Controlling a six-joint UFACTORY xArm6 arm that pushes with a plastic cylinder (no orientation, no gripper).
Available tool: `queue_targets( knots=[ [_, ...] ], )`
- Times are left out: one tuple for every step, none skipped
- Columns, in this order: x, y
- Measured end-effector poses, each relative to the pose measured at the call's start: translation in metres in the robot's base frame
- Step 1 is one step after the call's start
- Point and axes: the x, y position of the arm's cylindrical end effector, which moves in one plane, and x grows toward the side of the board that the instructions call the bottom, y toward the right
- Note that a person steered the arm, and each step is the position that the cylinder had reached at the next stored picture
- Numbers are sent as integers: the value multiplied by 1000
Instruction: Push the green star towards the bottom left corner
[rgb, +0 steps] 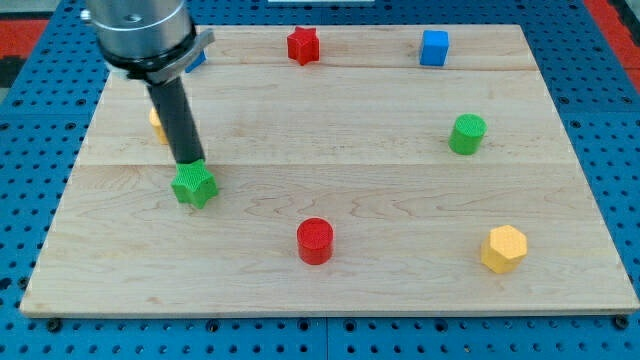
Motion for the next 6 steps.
queue_targets(
  knots=[
    [-7, 50],
    [5, 56],
    [9, 46],
    [9, 44],
    [9, 44],
    [10, 44]
  ],
)
